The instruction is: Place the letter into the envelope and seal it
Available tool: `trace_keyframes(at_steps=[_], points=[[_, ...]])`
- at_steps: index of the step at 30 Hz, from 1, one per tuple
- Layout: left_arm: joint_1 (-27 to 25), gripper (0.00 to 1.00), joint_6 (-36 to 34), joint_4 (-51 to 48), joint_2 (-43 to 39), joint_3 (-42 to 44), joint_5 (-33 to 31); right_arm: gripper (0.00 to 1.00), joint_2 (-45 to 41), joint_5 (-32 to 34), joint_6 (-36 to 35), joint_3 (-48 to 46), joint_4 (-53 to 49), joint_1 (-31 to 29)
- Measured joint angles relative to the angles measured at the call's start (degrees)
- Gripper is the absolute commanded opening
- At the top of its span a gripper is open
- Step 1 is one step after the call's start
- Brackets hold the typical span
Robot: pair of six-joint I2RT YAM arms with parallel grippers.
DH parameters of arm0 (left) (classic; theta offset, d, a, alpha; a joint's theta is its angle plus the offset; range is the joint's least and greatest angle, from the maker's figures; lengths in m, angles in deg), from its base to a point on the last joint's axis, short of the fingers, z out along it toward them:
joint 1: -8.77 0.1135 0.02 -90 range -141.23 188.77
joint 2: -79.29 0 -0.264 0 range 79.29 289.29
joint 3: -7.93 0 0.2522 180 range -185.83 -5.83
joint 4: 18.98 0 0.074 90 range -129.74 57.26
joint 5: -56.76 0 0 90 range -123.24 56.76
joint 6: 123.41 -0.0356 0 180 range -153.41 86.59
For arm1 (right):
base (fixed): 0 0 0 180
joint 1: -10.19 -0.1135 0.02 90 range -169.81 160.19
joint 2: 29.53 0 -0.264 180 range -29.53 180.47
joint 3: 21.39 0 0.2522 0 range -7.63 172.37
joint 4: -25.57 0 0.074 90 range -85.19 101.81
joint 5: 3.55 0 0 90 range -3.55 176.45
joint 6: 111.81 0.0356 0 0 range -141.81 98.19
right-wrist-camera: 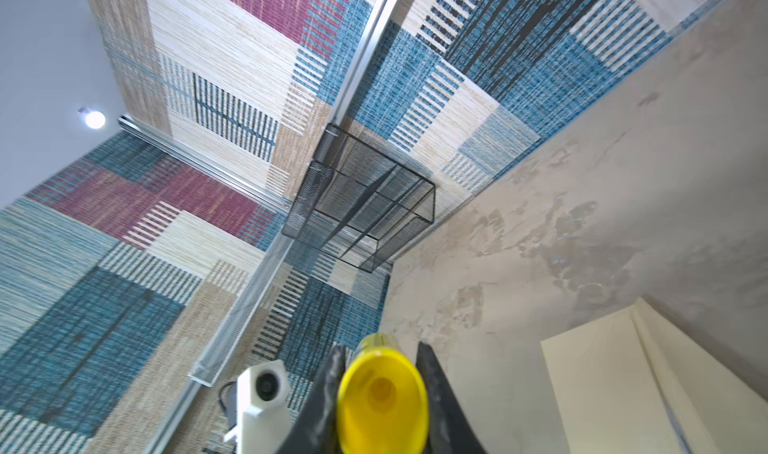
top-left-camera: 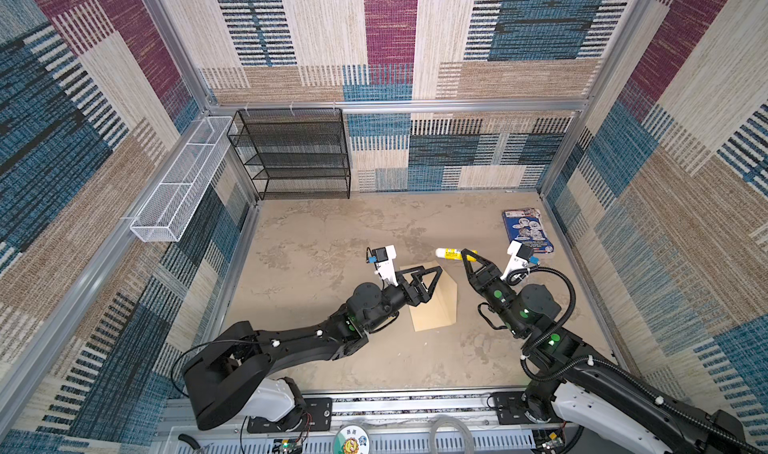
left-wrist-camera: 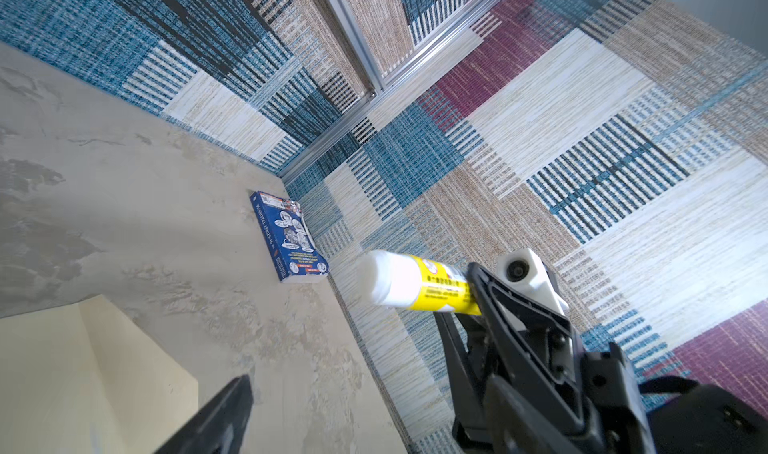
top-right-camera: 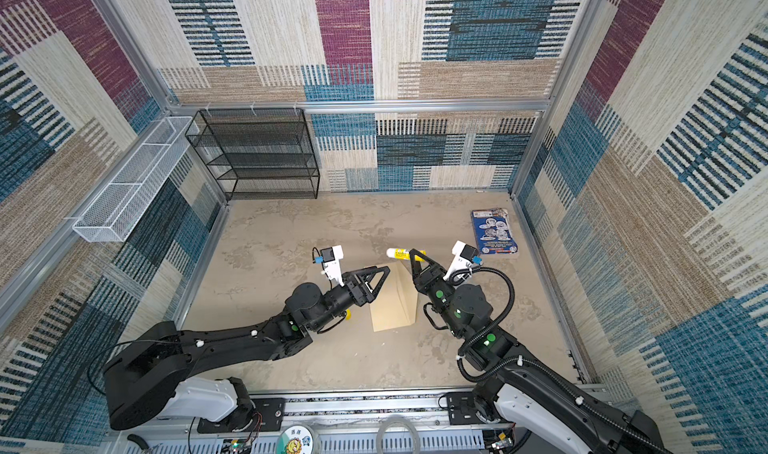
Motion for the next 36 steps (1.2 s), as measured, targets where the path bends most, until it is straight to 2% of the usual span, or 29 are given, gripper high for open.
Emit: trace_keyframes(at_steps=[5, 13, 19, 28, 36], points=[[-1.01, 0.95, 0.55, 11.04, 6.47, -2.32, -1.88, 0.00, 1.57, -2.21, 5.38, -1.07, 6.64, 0.00], [-2.19, 0.92, -1.11, 17.68, 7.63, -7.98, -3.32, 0.00, 1.66, -4.17, 9.64, -1.75, 11.69, 0.00], [-2.19, 0.83, -1.84, 18.86, 9.46, -10.29, -3.96, 0.00, 1.44, -5.44, 11.47, -1.73, 13.53, 0.00], [-2.19, 0.59, -1.77, 18.97, 11.78, -13.18, -3.93, 0.00, 0.96, -6.73, 13.55, -2.99, 15.43, 0.00], [-2.19, 0.49, -1.31, 18.93, 13.57, -14.80, -2.10, 0.00, 0.72, -7.08, 14.23, -3.80, 16.50, 0.00]])
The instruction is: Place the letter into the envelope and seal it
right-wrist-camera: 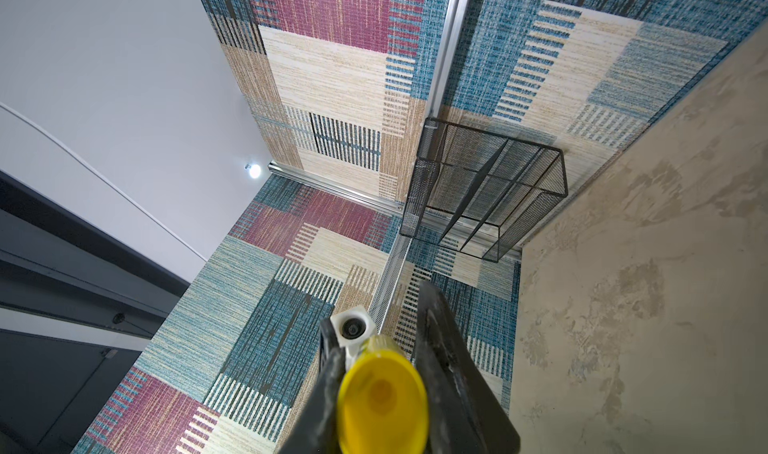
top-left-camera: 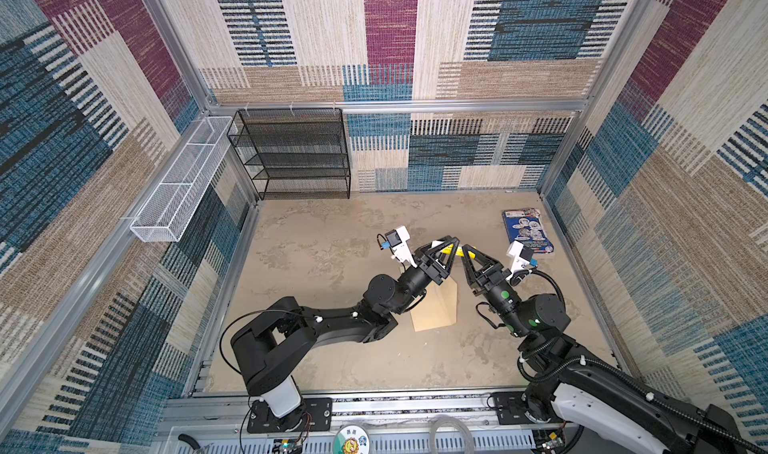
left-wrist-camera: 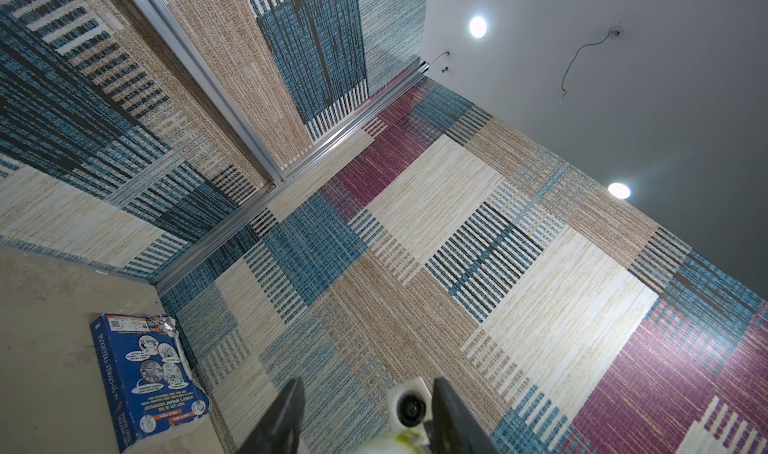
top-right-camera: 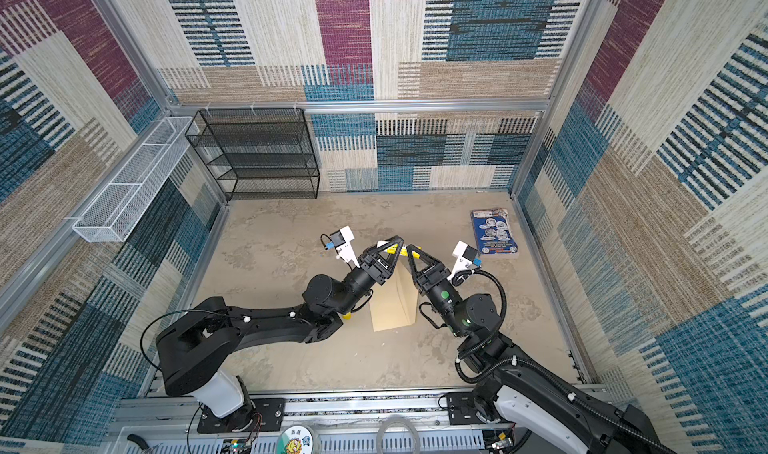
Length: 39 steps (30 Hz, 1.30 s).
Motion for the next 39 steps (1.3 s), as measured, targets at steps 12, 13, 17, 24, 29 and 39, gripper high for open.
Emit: trace_keyframes(at_steps=[12, 13, 17, 24, 29, 39], points=[[0.17, 0.10, 3.13, 2.62, 0.28, -0.37, 3.41, 0.01, -1.07, -0.50, 2.64, -0.94, 1.40, 0.04], [0.31, 0.09, 3.15, 2.60, 0.24, -0.37, 3.76, 0.03, -1.27, -0.57, 2.62, -0.96, 1.22, 0.04], [0.81, 0.07, 3.41, 2.27, 0.22, -0.37, 5.18, 0.36, -1.66, -0.61, 2.43, -0.96, 0.17, 0.04], [3.13, 0.06, 4.57, -0.92, -1.68, 1.33, 5.18, 0.72, -5.14, -0.37, -0.02, -0.15, -5.55, 0.04], [5.27, 0.04, 4.83, -9.75, -7.69, 1.79, 7.74, 0.75, -9.22, 1.16, -6.93, 3.82, -14.88, 0.04], [9.97, 0.03, -1.84, -53.62, -19.04, -10.32, 20.39, 0.75, -5.27, -4.22, -42.29, 14.97, -34.18, 0.04]])
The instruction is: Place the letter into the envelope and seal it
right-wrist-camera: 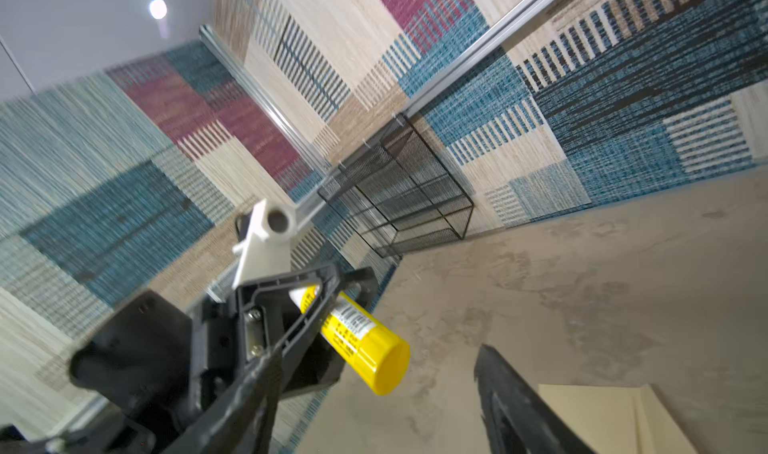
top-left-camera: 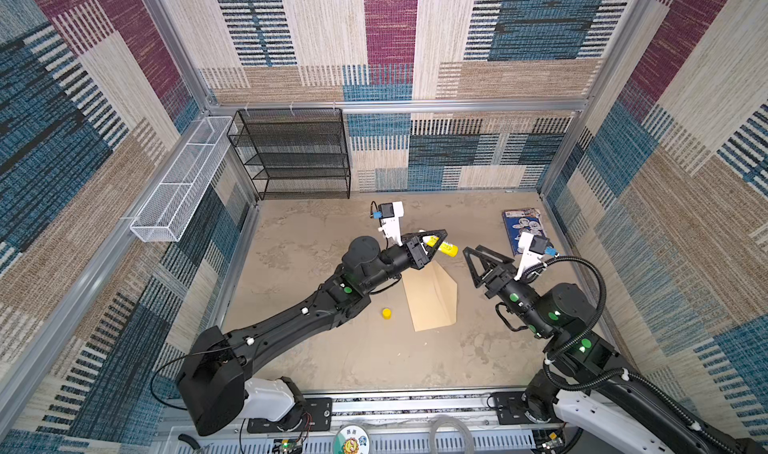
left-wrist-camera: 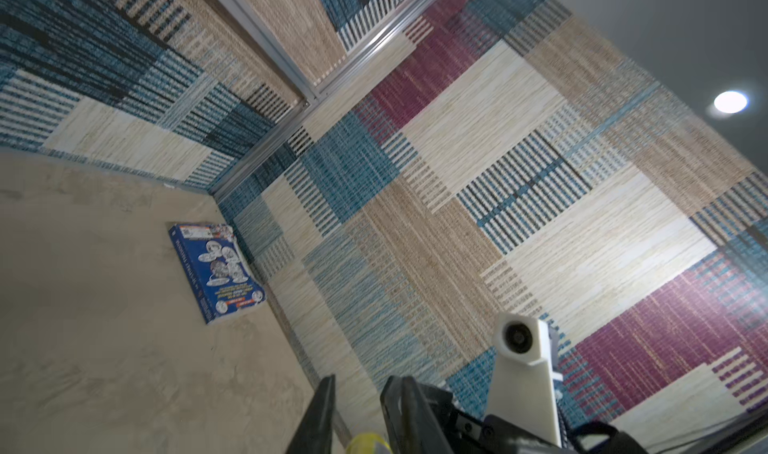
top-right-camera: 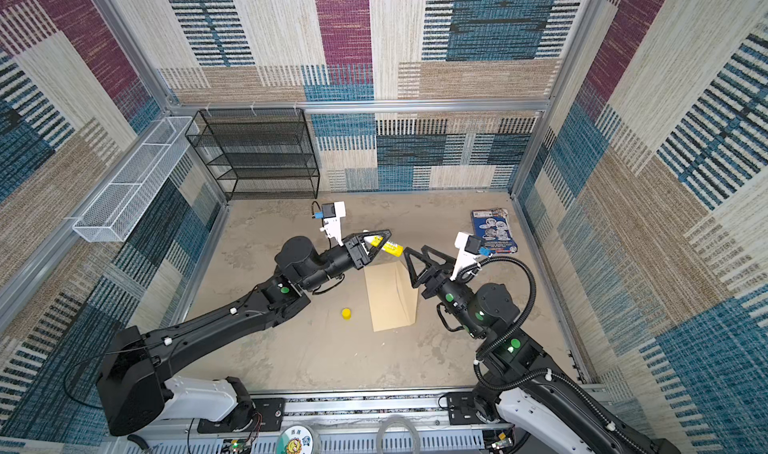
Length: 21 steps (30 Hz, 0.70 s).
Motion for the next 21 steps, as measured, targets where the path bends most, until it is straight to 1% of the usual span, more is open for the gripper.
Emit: trace_keyframes(at_steps=[3, 5, 9, 13, 18, 20, 21], points=[[1.33, 0.02, -2.99, -11.82, -0.50, -3.85, 3.39, 0.75, 4.15, -5.44, -9.16, 1.99, -3.82, 0.00], [1.97, 0.02, -4.87, -18.64, -0.50, -5.86, 5.11, 0.75, 5.62, -7.89, -13.64, 2.62, -6.21, 0.00], [2.56, 0.02, -7.63, -27.76, -0.66, -7.72, 7.69, 0.74, 6.60, -11.54, -19.76, 2.99, -7.91, 0.00], [2.89, 0.02, -8.98, -32.44, -0.48, -8.94, 9.29, 0.74, 7.98, -13.60, -23.12, 2.99, -8.07, 0.00], [2.99, 0.02, -9.97, -34.47, -0.07, -9.57, 10.91, 0.70, 10.58, -16.11, -25.59, 3.06, -8.07, 0.00], [2.99, 0.02, -10.14, -34.77, 0.04, -9.57, 11.65, 0.65, 11.13, -16.87, -25.73, 2.99, -7.52, 0.00], [2.93, 0.02, -10.19, -34.75, 0.13, -9.57, 11.87, 0.61, 11.43, -17.35, -25.73, 2.99, -7.17, 0.00]])
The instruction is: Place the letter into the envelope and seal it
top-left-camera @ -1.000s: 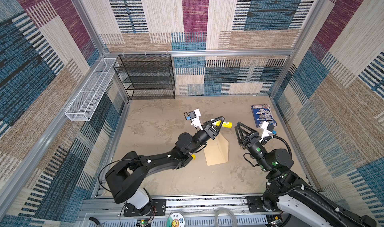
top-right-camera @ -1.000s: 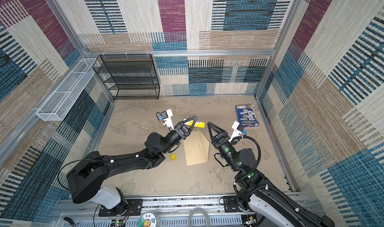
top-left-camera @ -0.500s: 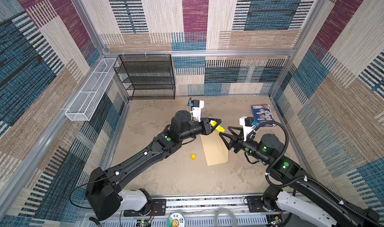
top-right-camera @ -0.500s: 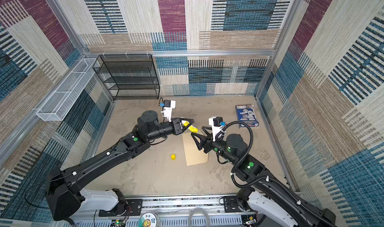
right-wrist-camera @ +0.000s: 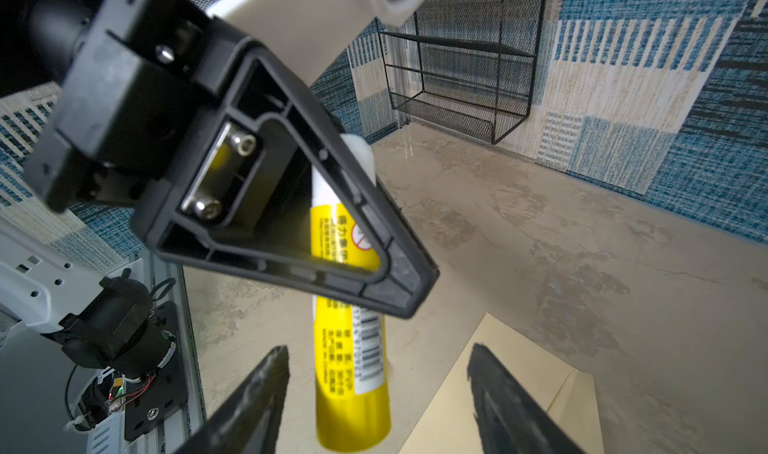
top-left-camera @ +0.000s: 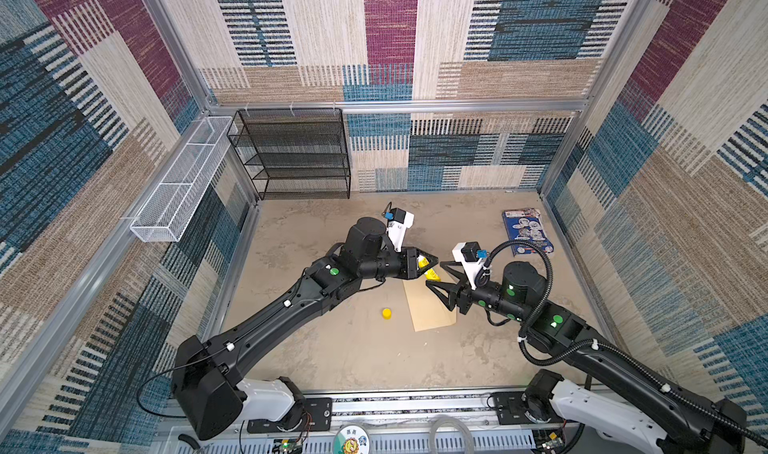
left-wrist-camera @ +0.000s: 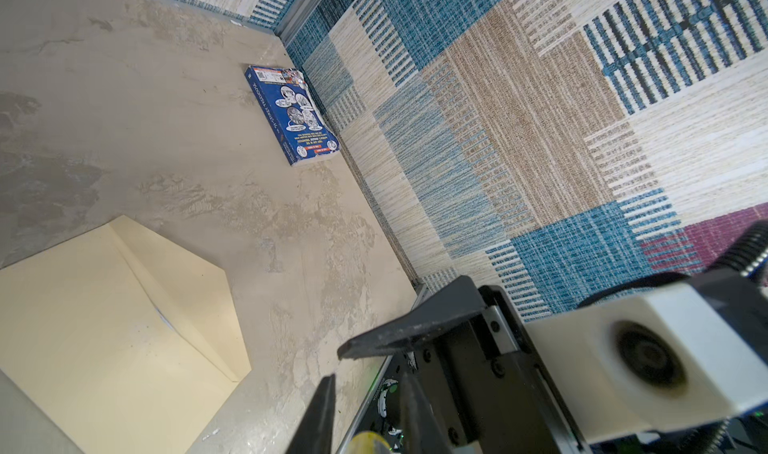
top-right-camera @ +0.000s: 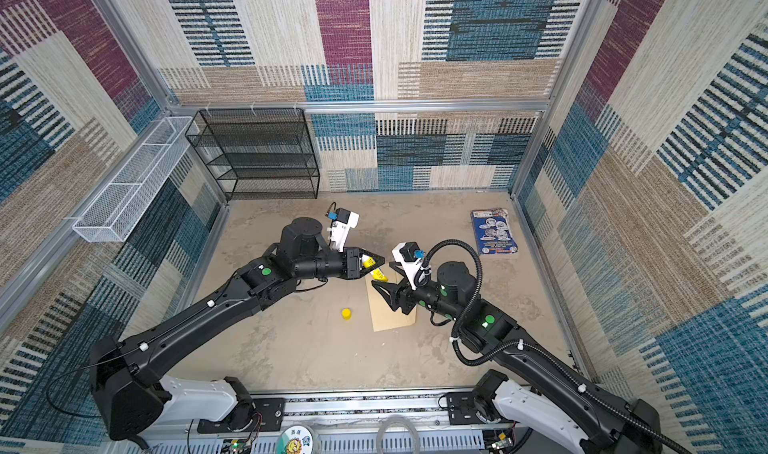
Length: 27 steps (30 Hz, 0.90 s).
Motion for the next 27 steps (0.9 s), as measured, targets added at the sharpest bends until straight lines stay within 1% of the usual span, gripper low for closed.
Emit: trace_keyframes(at_steps=[3, 8, 12, 13, 14, 17, 18, 21, 25, 27], points=[[-0.02, 0.02, -0.02, 0.00, 0.13, 0.07, 0.20, 0.47, 1.05, -0.96, 0.04, 0.00, 1.01, 0.00], [0.00, 0.02, -0.02, 0.04, 0.13, 0.13, 0.24, 0.27, 1.97, -2.89, 0.83, 0.00, 1.77, -0.04], [0.07, 0.02, 0.00, 0.46, 0.15, 0.42, 0.50, 0.12, 1.51, -3.69, 1.79, -0.66, 2.47, -0.04], [0.07, 0.05, 0.04, 0.61, 0.17, 0.50, 0.66, 0.11, 1.33, -3.89, 2.12, -0.74, 2.49, -0.04], [0.07, 0.13, 0.04, 1.05, 0.17, 0.68, 0.94, 0.09, 1.11, -3.93, 2.56, -0.90, 2.54, -0.04], [0.07, 0.48, 0.22, 3.17, -0.11, 1.79, 1.25, 0.06, 0.87, -4.15, 3.32, -0.98, 2.56, -0.04], [0.07, 0.54, 0.22, 4.07, -0.48, 2.54, 1.05, 0.05, 0.85, -4.50, 4.00, -1.03, 2.89, -0.04], [-0.02, 0.62, 1.73, 6.62, -2.21, 5.35, -0.20, 0.04, 0.85, -4.83, 5.64, -1.03, 4.94, -0.04], [-0.04, 0.64, 4.72, 13.77, -5.18, 11.47, -1.75, 0.03, 1.18, -5.01, 7.72, -0.96, 6.16, -0.02], [-0.13, 0.64, 6.67, 18.86, -6.58, 15.23, -2.73, 0.03, 1.38, -5.35, 8.68, -0.96, 6.32, -0.04]])
